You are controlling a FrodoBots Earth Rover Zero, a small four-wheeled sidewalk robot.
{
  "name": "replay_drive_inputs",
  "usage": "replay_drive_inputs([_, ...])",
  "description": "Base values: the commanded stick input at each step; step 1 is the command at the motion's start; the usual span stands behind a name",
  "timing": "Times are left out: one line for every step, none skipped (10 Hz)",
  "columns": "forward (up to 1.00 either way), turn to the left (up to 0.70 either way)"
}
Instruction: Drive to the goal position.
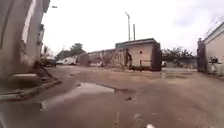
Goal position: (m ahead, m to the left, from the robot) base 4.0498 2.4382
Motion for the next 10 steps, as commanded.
replay_drive_inputs([0.85, 0.00])
replay_drive_inputs([0.85, 0.00])
replay_drive_inputs([0.85, 0.00])
replay_drive_inputs([0.85, 0.22])
replay_drive_inputs([0.85, 0.33])
replay_drive_inputs([0.85, 0.34])
replay_drive_inputs([0.85, 0.18])
replay_drive_inputs([0.85, 0.00])
replay_drive_inputs([0.85, 0.00])
replay_drive_inputs([0.85, 0.00])
